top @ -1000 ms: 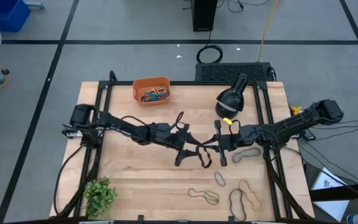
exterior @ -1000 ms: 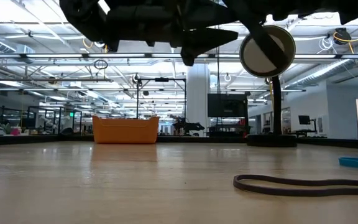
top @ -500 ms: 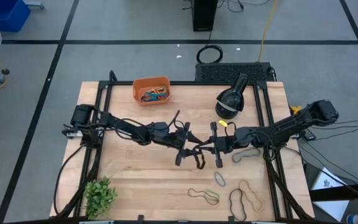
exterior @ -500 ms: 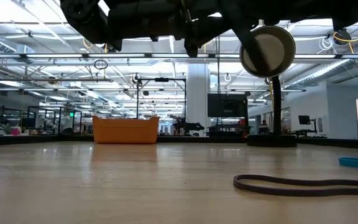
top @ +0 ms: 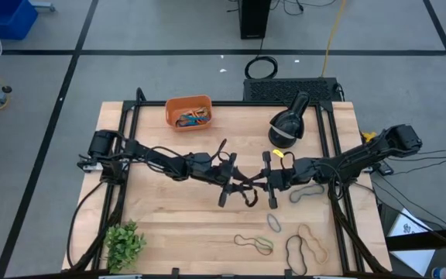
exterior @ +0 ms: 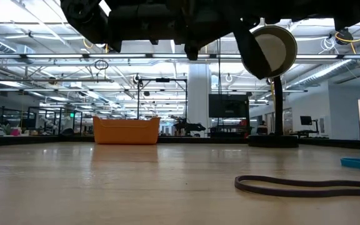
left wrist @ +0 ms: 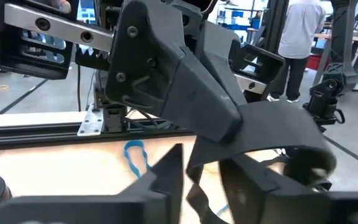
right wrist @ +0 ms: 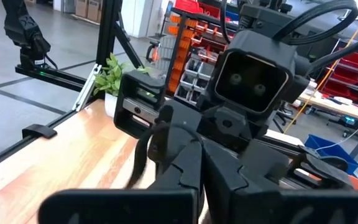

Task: Pick and place rubber bands into bin
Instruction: Put the top black rubber band into the orange container

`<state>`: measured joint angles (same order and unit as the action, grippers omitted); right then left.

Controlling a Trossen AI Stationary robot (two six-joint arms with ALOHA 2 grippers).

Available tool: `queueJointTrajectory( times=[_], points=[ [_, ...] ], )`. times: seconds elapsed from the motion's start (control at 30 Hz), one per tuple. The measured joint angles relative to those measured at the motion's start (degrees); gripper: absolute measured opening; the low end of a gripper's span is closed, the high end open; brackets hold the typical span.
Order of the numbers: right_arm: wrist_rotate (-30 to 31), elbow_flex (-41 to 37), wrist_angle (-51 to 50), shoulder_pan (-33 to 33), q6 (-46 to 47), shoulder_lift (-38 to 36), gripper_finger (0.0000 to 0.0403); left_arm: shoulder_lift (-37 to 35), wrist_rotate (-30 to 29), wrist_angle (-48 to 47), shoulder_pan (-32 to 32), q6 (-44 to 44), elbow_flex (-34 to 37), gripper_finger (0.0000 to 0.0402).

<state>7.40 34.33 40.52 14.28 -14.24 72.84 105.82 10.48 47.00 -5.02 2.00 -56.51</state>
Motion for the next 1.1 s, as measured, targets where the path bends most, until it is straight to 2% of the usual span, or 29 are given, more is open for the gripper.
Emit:
queueJointTrajectory(
  times=[0.13, 0.2, 0.53, 0.8, 0.93, 1.1],
  points=[
    [0.0, 0.0, 0.01, 0.04, -0.03, 0.0, 0.0003, 0.0, -0.02, -0.06, 0.0, -0.18, 0.0, 0.0024],
    [0.0, 0.0, -0.01, 0.04, 0.0, 0.0, 0.0009, 0.0, -0.02, -0.09, 0.0, -0.01, 0.0, 0.001],
    [0.0, 0.0, -0.49, 0.07, 3.77, 0.0, 0.0045, -0.02, -0.06, -0.46, 0.15, 0.9, 0.0, 0.0011],
    [0.0, 0.0, -1.45, 0.07, 6.0, -0.71, 0.0133, -0.09, -0.04, -0.75, 0.15, 1.03, 0.0, 0.0012],
    [0.0, 0.0, -8.67, 0.07, 5.64, -3.69, 0.0167, -3.53, -0.68, -9.07, 0.57, 1.04, 0.0, 0.0006],
    [0.11, 0.0, -21.04, 0.07, 3.87, -8.85, 0.0186, -11.15, -10.16, -25.2, 1.01, 0.27, 0.0, 0.0012]
  ],
)
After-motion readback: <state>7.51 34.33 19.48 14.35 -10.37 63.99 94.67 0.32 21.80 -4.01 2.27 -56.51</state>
